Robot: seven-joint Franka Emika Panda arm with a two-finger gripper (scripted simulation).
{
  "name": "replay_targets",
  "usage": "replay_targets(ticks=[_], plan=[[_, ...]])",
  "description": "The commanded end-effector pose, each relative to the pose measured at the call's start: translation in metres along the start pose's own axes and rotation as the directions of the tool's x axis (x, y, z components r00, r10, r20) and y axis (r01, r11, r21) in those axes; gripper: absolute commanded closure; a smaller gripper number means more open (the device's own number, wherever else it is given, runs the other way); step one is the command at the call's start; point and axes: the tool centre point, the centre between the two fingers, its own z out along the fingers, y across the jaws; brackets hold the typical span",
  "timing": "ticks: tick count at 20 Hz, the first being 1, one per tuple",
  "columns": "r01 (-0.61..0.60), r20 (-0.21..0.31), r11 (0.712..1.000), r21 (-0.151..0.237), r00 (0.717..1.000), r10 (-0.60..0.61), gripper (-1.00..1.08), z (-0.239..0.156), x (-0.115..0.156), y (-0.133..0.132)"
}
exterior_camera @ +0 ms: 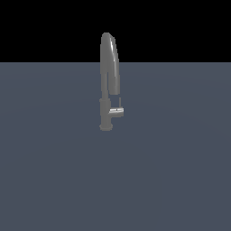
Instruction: Turn on the faucet by rotating a designated handle.
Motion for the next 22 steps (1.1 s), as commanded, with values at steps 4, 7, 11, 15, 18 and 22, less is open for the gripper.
replay_targets(ticks=[4, 7, 11, 15, 18, 22], plan=[[-0.002, 0.003, 1.0, 0.002, 1.0, 0.002, 1.08, 0.0, 0.001, 0.0], [-0.009, 0.012, 1.0, 0.009, 1.0, 0.009, 1.08, 0.001, 0.005, -0.001], [-0.026, 0.033, 0.999, 0.026, 0.999, 0.025, 1.08, 0.002, 0.013, -0.002], [-0.052, 0.065, 0.997, 0.051, 0.997, 0.049, 1.08, 0.003, 0.027, -0.004], [-0.079, 0.098, 0.994, 0.074, 0.993, 0.071, 1.08, 0.006, 0.039, -0.006], [-0.124, 0.152, 0.986, 0.111, 0.983, 0.106, 1.08, 0.01, 0.06, -0.008]])
